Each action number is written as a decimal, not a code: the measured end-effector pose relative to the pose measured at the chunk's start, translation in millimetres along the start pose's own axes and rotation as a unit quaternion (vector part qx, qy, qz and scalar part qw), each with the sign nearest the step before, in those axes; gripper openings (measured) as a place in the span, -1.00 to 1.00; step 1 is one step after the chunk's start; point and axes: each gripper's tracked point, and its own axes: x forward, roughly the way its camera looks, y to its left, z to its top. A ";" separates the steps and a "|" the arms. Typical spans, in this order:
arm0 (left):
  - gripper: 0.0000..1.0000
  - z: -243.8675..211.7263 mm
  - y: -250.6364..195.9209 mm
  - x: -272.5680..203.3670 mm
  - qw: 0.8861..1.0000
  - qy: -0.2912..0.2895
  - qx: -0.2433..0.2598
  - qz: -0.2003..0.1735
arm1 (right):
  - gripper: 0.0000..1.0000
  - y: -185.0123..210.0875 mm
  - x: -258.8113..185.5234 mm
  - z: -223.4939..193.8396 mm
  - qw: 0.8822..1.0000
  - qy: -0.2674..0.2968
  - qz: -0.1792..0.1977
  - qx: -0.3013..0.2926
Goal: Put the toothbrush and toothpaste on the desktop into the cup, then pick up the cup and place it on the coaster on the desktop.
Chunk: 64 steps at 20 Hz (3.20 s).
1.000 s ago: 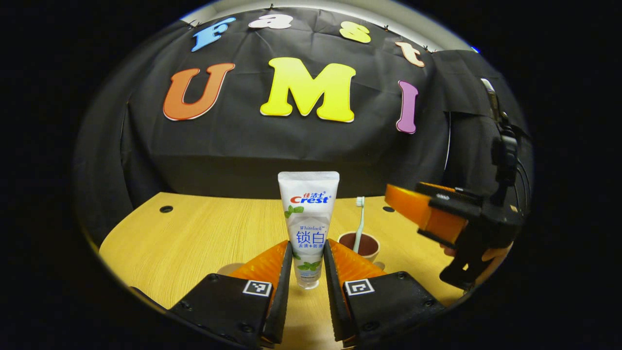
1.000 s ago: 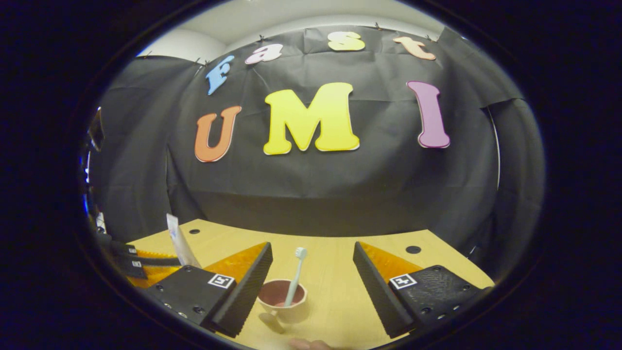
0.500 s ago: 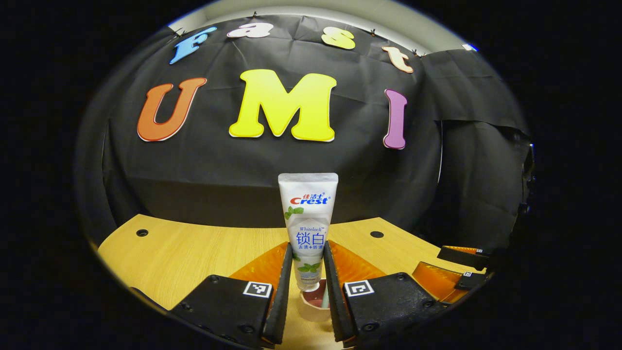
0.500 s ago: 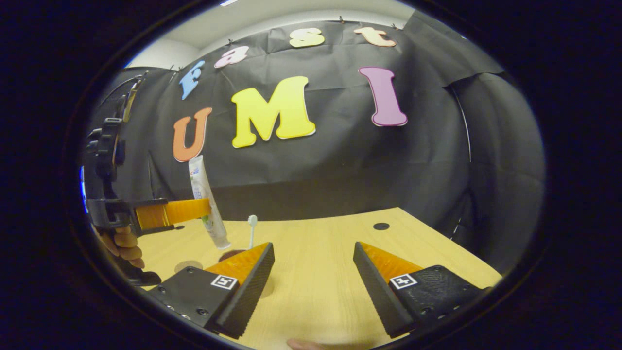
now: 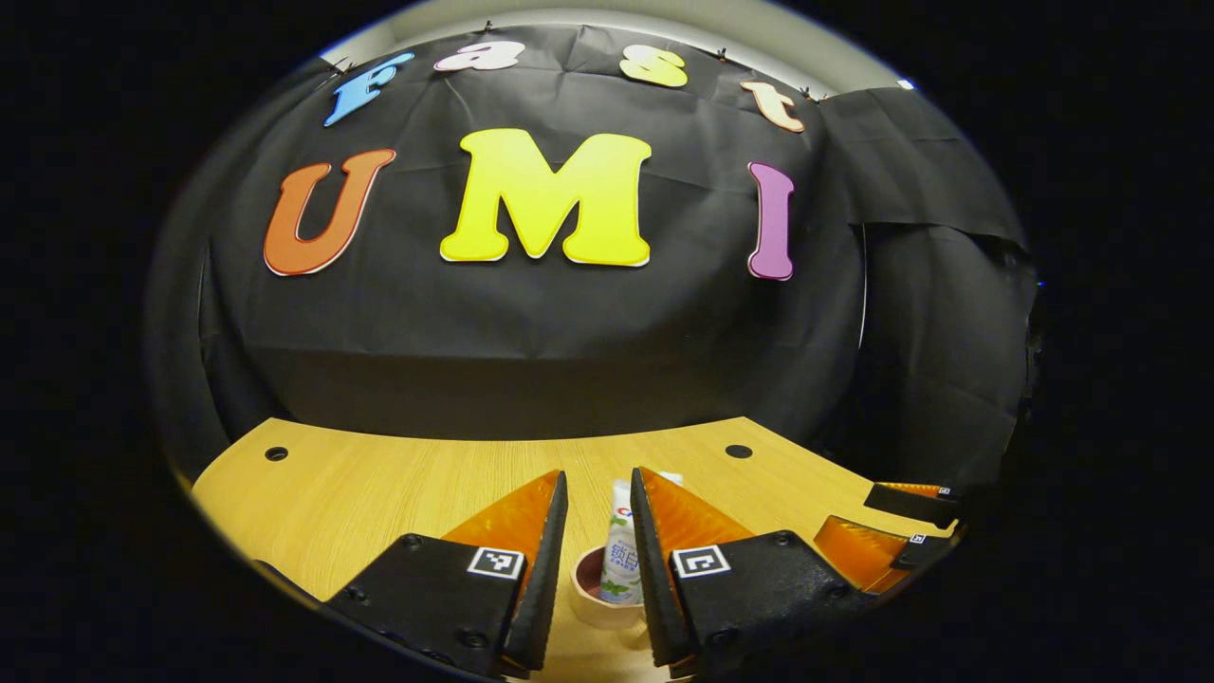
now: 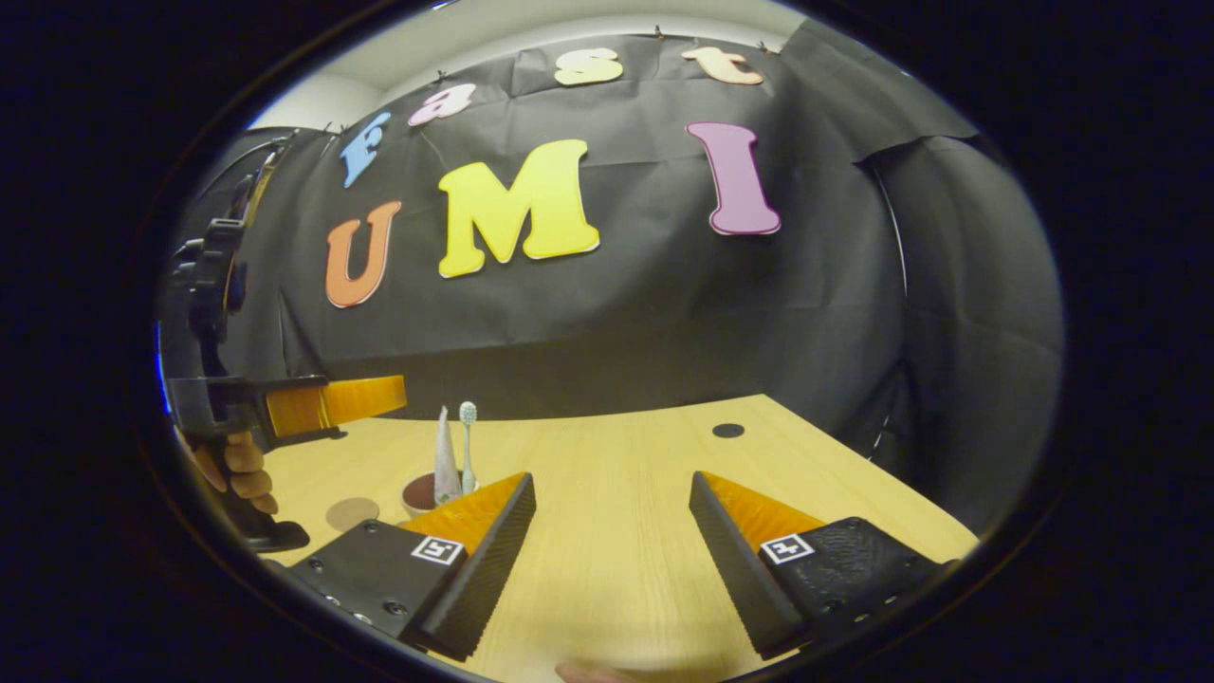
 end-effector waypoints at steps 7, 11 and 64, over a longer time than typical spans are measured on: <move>-0.11 -1.3 21.0 -42.7 1.000 0.001 -0.026 0.007 | 0.94 35.5 -16.2 2.3 1.000 0.009 0.003 -0.026; -0.03 -9.1 46.8 -74.1 0.999 -0.008 -0.007 0.031 | 0.94 65.7 -19.0 -15.1 0.998 0.046 0.016 -0.030; 0.91 -110.3 143.8 -238.1 0.994 -0.012 -0.001 0.105 | -0.46 135.0 67.8 -130.6 0.878 0.463 -0.019 -0.122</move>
